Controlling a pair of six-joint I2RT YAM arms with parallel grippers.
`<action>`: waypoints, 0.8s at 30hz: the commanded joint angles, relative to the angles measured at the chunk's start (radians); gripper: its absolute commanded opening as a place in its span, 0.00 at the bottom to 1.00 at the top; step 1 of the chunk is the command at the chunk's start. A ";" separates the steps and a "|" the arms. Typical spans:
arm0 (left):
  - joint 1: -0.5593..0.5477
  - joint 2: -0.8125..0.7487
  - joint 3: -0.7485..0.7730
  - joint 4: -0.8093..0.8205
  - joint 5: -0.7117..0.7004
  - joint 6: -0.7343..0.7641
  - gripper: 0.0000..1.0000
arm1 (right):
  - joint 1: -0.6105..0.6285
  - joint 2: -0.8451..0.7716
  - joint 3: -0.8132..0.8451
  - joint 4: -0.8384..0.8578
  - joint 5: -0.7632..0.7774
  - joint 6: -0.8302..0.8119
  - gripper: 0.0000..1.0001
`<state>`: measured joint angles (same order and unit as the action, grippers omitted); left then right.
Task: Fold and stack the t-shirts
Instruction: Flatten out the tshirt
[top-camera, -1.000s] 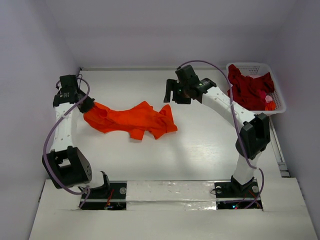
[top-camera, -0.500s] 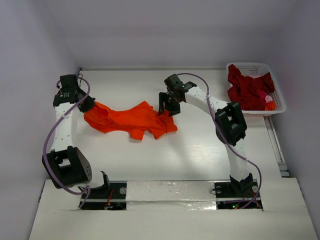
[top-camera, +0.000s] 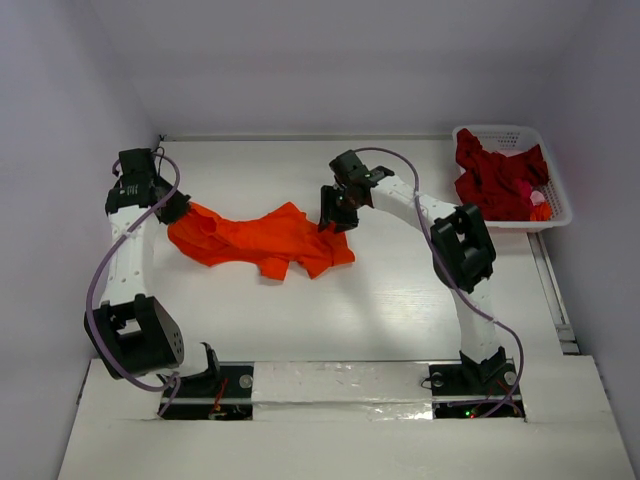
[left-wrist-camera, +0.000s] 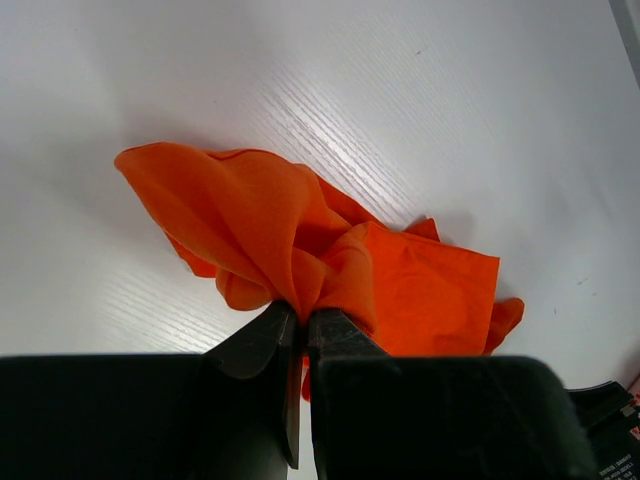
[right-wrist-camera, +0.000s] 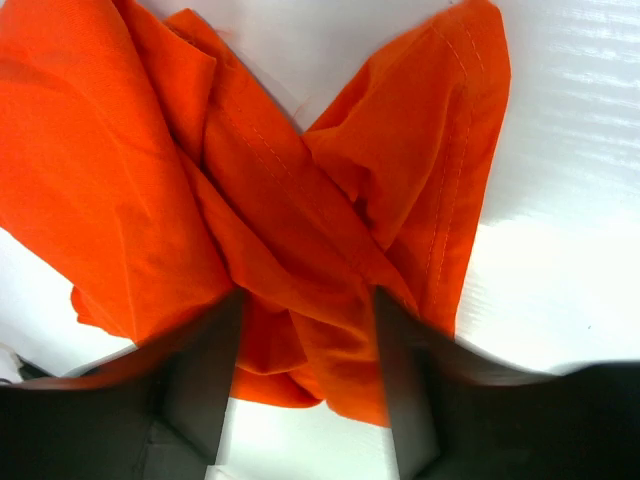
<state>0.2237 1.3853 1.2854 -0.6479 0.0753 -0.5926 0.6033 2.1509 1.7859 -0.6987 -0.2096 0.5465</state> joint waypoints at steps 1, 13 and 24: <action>0.000 -0.046 0.051 0.002 -0.002 0.002 0.00 | 0.000 -0.016 -0.006 0.067 -0.007 0.020 0.51; 0.000 -0.052 0.055 0.002 0.004 0.002 0.00 | 0.000 -0.020 -0.022 0.079 0.007 0.024 0.16; 0.000 -0.048 0.086 -0.007 -0.009 0.004 0.00 | -0.098 -0.213 -0.091 0.087 0.138 0.069 0.00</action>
<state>0.2237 1.3766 1.3113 -0.6586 0.0746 -0.5926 0.5774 2.0796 1.7061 -0.6529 -0.1268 0.5846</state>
